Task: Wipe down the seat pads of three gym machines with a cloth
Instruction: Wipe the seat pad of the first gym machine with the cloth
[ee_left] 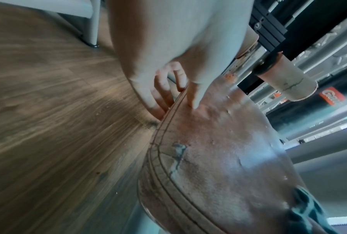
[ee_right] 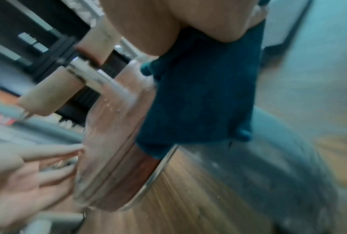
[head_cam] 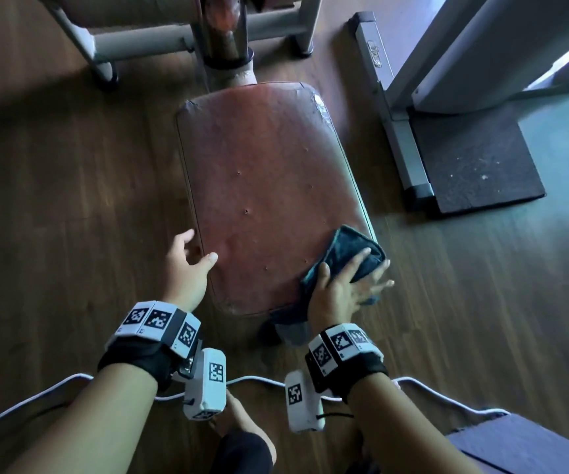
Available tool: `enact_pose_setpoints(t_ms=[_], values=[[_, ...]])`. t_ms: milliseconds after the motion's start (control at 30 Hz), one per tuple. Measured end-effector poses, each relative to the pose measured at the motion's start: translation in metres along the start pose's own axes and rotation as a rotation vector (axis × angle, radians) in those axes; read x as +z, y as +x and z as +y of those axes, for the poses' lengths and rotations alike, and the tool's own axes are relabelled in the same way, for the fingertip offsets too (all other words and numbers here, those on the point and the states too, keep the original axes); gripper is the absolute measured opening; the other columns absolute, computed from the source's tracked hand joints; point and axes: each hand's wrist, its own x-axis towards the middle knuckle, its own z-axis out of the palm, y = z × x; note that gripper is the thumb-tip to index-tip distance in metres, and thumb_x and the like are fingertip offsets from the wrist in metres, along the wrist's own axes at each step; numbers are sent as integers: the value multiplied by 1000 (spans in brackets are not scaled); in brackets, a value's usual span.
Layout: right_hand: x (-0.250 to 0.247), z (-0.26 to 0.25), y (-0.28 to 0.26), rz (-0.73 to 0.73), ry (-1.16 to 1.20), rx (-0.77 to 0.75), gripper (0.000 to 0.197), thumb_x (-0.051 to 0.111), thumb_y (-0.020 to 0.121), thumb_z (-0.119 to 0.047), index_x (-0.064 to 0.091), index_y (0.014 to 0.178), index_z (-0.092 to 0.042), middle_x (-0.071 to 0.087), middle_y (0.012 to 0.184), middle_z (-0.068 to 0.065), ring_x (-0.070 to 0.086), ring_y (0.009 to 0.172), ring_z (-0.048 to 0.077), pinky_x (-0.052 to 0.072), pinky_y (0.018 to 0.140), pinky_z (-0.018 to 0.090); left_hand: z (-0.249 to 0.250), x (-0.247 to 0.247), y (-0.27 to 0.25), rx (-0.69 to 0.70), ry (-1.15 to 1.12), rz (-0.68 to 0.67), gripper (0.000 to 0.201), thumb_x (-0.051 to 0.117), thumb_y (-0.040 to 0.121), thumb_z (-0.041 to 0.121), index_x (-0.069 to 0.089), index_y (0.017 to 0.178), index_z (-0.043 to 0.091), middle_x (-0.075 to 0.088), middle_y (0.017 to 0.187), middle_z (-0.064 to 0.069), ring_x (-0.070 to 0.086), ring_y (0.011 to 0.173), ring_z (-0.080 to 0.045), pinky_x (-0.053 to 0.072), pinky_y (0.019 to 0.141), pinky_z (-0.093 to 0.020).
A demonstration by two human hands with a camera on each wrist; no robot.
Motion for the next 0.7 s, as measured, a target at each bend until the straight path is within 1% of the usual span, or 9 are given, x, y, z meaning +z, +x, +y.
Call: enact_pose_setpoints(t_ms=[100,200,300,367,400,467,533,633,700], values=[[-5,-12,14,-156,-324,-364,72,41,96,-41,1,154,-25,-27,157,5,-39,136,25,-13,109,62,-4,2,-7,-33,-80,26,48,59,91,3,48,137,12,50,133,-4,42,114,-7,34,93,-23],[-3,-33,19,-338,-454,-650,76,46,93,-39,3,154,-22,-16,160,3,-31,142,25,-15,111,61,-6,4,-15,-48,-187,61,42,58,92,5,52,132,11,54,125,-6,49,116,-11,38,96,-25],[-16,-52,24,-511,-434,-757,72,49,93,-44,13,154,-28,-7,161,-4,-17,147,20,-4,115,60,-2,12,-23,-8,-171,119,39,57,93,8,51,131,12,49,131,-5,45,123,-14,35,104,-30],[-38,-56,40,-534,-327,-819,61,49,95,-42,23,150,-37,6,161,-9,12,148,18,18,115,56,3,24,-30,81,-130,155,42,59,91,10,47,132,14,39,139,-9,37,127,-14,30,111,-36],[-49,-54,49,-474,-264,-834,57,51,95,-39,28,147,-40,12,160,-10,26,143,19,28,111,53,6,32,-34,151,-83,163,46,61,90,10,46,133,15,33,141,-11,34,127,-13,29,113,-37],[-69,-44,72,-306,-196,-767,55,53,94,-35,33,145,-40,16,159,-7,34,139,23,36,105,52,14,51,-45,322,116,167,54,65,87,20,43,136,22,23,147,-10,32,131,-18,30,112,-43],[-82,-33,92,-250,-179,-556,59,51,94,-37,26,148,-37,11,160,-2,25,143,27,31,109,53,27,72,-57,429,344,109,61,65,85,40,38,140,37,14,156,-5,28,139,-27,30,112,-47],[-78,-17,114,-401,-141,-281,69,50,96,-38,14,153,-23,11,160,7,21,143,26,21,115,43,40,104,-66,418,610,-26,73,50,83,69,21,147,47,-2,161,-3,5,147,-28,13,117,-50],[-62,-4,125,-503,-28,-188,80,59,85,-58,22,147,-25,33,148,11,35,125,23,29,105,37,36,118,-69,376,745,-38,80,41,80,78,10,148,50,-9,162,-1,-4,149,-25,4,118,-50]])
